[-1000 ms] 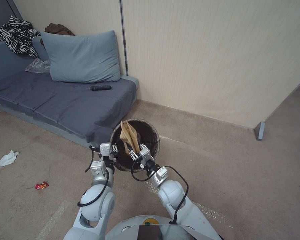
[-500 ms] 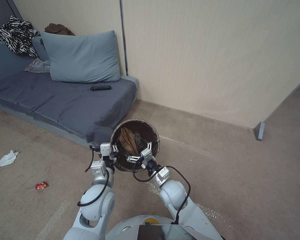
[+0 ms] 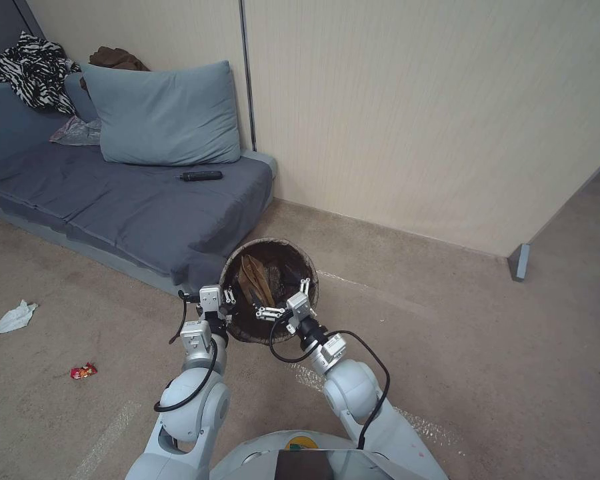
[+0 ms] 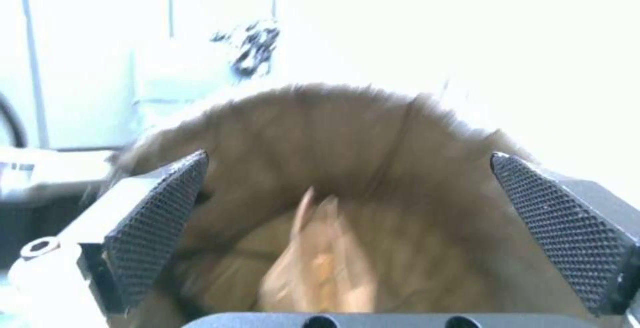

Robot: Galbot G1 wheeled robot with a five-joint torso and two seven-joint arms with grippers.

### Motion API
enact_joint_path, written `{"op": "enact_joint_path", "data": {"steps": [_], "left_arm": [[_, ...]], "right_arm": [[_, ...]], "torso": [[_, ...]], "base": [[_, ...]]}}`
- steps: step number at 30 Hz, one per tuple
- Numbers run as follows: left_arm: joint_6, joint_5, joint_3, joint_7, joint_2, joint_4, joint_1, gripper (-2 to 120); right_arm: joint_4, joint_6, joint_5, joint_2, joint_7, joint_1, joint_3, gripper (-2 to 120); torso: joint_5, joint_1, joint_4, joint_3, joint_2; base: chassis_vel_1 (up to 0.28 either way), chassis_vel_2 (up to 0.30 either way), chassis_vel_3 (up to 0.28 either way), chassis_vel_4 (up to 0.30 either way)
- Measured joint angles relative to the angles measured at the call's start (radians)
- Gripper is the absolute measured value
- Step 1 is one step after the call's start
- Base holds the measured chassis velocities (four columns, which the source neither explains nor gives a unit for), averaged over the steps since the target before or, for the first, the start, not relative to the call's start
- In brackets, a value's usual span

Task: Pick up the trash bin, then pick up the garbage from the floor and place it into the trash bin.

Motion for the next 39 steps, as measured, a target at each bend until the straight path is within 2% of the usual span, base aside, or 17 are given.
{"op": "enact_joint_path", "data": {"steps": [4, 12, 16, 25, 29, 39], "left_arm": [[-0.001, -0.003, -0.006, 0.0, 0.0, 0.001, 0.004, 2], [-0.001, -0.009, -0.014, 0.0, 0.007, 0.001, 0.005, 2], [-0.003, -0.009, -0.019, 0.001, 0.01, 0.001, 0.004, 2], [-0.02, 0.008, -0.036, 0.001, 0.014, 0.007, 0.01, 2], [-0.035, 0.018, -0.04, -0.002, 0.015, 0.014, 0.016, 2], [-0.042, 0.018, -0.038, -0.003, 0.02, 0.002, 0.023, 2]], "right_arm": [[0.117, 0.033, -0.121, 0.014, 0.074, -0.062, 0.059, 100], [0.239, 0.044, -0.18, 0.034, 0.214, -0.158, 0.133, 100], [0.224, 0.068, -0.152, 0.063, 0.268, -0.215, 0.184, 100], [0.137, 0.161, -0.056, 0.091, 0.272, -0.238, 0.335, 100], [0.132, 0.164, -0.009, 0.09, 0.277, -0.267, 0.354, 100], [0.108, 0.171, -0.005, 0.082, 0.265, -0.267, 0.403, 100]], "torso": [[0.0, 0.0, -0.0001, 0.0, 0.0], [0.0, 0.0, -0.0001, 0.0, 0.0], [0.0, 0.0, 0.0, 0.0, 0.0], [0.0001, 0.0, 0.0, 0.0, 0.0], [0.0, 0.0, 0.0, 0.0, 0.0], [0.0, 0.0, -0.0001, 0.0, 0.0]], "base": [[0.0, 0.0, 0.0, 0.0], [0.0, 0.0, 0.0, 0.0], [0.0, 0.0, 0.0, 0.0], [0.0, 0.0, 0.0, 0.0], [0.0, 0.0, 0.0, 0.0], [0.0, 0.0, 0.0, 0.0]]}}
